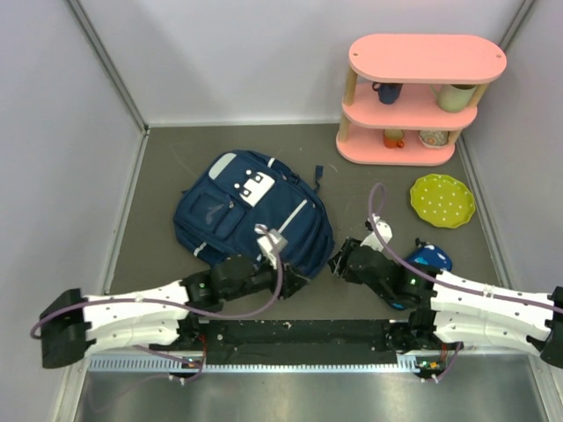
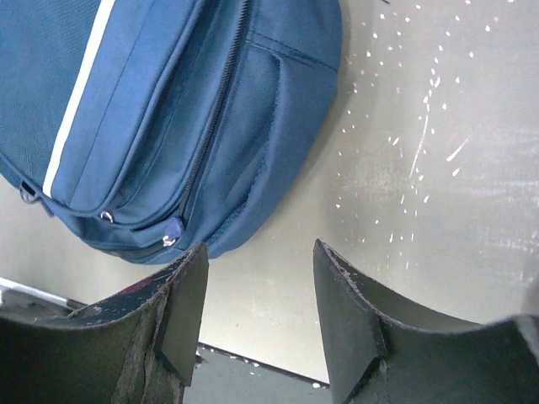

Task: Pack the student bag
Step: Zip the student bag at the center of the board.

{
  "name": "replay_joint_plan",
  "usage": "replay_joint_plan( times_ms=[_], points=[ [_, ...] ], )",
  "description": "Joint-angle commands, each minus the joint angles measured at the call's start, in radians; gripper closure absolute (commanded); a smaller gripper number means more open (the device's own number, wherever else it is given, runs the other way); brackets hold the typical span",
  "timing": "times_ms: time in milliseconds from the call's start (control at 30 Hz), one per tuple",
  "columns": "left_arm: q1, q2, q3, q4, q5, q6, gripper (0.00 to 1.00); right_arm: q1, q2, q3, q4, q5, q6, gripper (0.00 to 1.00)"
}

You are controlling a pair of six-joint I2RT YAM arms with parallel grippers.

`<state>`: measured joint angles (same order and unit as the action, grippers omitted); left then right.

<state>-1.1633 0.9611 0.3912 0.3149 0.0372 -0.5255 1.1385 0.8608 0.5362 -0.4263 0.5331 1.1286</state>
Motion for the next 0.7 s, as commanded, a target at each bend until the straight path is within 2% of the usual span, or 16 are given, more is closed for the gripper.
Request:
replay_joint_plan(
  times_ms=[0, 133, 233, 400, 667],
  points=[
    [-0.003, -0.201, -0.060, -0.188, -0.257, -0.021, 0.56, 0.004, -0.011, 0.027, 0.089, -0.013, -0.151, 0.48],
    [-0.003, -0.353, -0.167, -0.227, -0.351, -0.044, 0.56, -0.003, 0.036, 0.073, 0.193, -0.102, -0.301, 0.48],
    [-0.004, -0.378, -0.202, -0.235, -0.359, -0.065, 0.54, -0.013, 0.115, 0.120, 0.250, -0.165, -0.404, 0.49],
    [-0.004, -0.317, -0.216, -0.206, -0.342, -0.079, 0.54, -0.080, 0.291, 0.221, 0.300, -0.388, -0.512, 0.56],
    [-0.003, -0.157, -0.161, -0.206, -0.319, -0.090, 0.53, -0.109, 0.391, 0.257, 0.281, -0.510, -0.506, 0.64]
  ],
)
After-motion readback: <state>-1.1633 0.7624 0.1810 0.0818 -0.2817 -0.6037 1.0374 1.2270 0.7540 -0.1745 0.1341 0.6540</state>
